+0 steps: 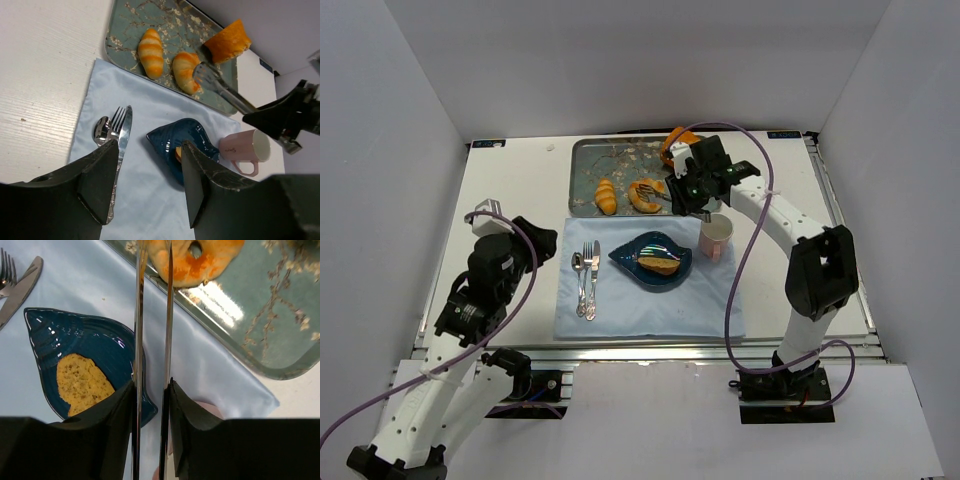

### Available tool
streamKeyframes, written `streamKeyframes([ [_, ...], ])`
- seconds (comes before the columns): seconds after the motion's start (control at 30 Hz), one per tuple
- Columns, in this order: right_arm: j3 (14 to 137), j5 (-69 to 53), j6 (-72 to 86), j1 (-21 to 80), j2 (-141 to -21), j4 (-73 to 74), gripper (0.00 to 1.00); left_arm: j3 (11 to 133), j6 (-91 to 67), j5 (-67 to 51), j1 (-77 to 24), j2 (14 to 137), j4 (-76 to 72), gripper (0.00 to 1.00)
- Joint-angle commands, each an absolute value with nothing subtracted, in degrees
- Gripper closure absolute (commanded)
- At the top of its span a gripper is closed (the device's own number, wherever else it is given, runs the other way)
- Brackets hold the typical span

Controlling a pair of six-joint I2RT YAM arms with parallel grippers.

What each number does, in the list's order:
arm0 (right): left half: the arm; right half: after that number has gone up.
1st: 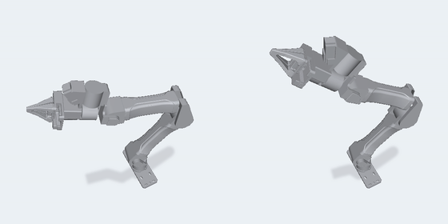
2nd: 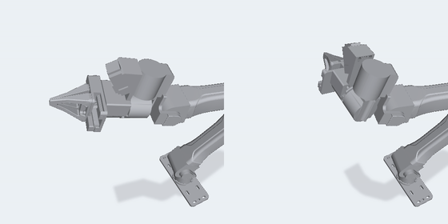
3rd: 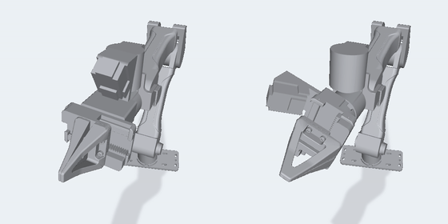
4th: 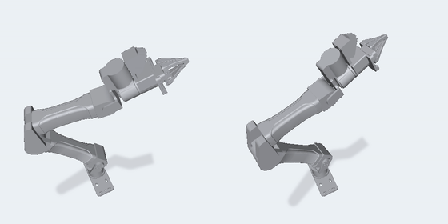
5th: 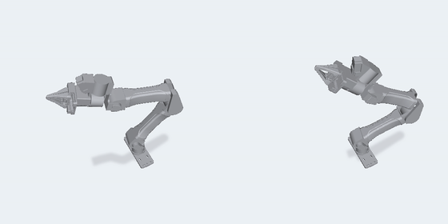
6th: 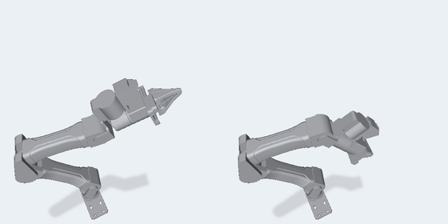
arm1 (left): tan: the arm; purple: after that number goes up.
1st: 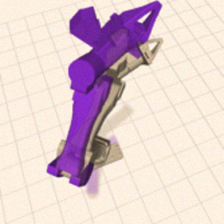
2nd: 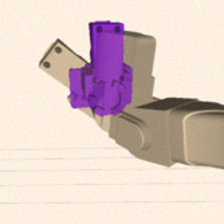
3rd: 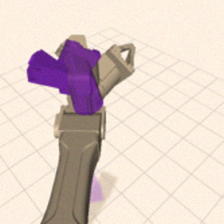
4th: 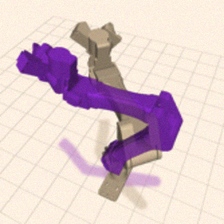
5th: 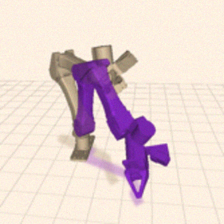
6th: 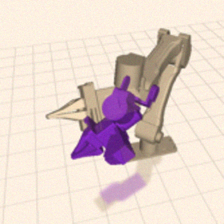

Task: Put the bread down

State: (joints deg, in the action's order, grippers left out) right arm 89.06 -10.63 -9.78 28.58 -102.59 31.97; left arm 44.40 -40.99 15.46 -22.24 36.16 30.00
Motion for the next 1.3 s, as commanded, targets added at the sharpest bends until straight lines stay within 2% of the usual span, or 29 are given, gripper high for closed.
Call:
streamKeyframes([
  [0.0,92.29,-10.81,-4.84,28.21,-102.3,30.24,0.62,44.21,-42.45,15.64,-21.88,35.07,29.62,0.38],
  [0.1,92.11,-10.72,-3.35,27.95,-102.83,29.88,0.56,44.03,-42.71,15.56,-21.88,35.16,29.18,0.38],
  [0.2,91.41,-10.11,-2.72,27.77,-103.27,29.18,0.55,44.12,-42.45,15.38,-21.88,35.77,29.09,0.38],
  [0.83,89.56,-9.05,-2.02,27.69,-107.13,29.88,0.53,43.16,-42.36,15.29,-21.88,35.95,29.0,0.38],
  [1.13,90.09,-9.4,-1.93,27.77,-109.07,31.38,0.57,43.68,-42.28,15.73,-21.88,36.3,29.09,0.38],
  [1.27,89.91,-10.02,-1.93,27.77,-109.42,31.73,0.64,43.59,-42.45,15.64,-21.88,36.39,28.92,0.38],
])
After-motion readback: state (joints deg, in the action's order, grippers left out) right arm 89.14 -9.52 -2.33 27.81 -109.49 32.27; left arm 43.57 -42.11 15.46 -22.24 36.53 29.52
